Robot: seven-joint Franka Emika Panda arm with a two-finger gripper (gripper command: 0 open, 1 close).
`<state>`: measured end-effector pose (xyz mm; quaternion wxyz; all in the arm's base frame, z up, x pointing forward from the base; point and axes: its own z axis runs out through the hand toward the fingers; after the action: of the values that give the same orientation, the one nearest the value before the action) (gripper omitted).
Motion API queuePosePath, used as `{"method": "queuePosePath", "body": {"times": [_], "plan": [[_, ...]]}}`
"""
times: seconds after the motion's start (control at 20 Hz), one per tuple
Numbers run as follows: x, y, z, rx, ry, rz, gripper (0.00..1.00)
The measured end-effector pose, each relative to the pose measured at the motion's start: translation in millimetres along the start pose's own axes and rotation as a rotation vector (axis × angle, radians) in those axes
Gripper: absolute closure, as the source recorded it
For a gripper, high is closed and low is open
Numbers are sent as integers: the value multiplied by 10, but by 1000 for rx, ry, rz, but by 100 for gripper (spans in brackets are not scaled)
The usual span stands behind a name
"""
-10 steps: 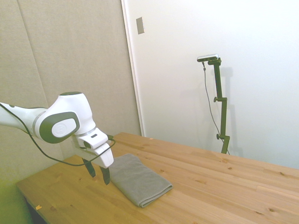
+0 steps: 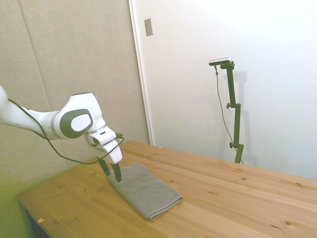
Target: Fold the towel
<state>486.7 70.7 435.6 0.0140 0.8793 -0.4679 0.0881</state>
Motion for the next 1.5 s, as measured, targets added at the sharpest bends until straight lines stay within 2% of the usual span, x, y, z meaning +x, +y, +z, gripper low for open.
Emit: {"method": "queuePosePath", "body": {"times": [0.2,0.35,0.5,0.8,1.2,1.5], "plan": [[-302,-512,-79,-122,102,69,0],[-681,-848,-149,-193,219,58,0],[-984,-1166,104,-255,259,20,0],[-942,-1930,605,-269,268,22,0],[-1080,-2258,460,-250,286,20,0],[-1420,-2496,679,-291,294,3,0]]}}
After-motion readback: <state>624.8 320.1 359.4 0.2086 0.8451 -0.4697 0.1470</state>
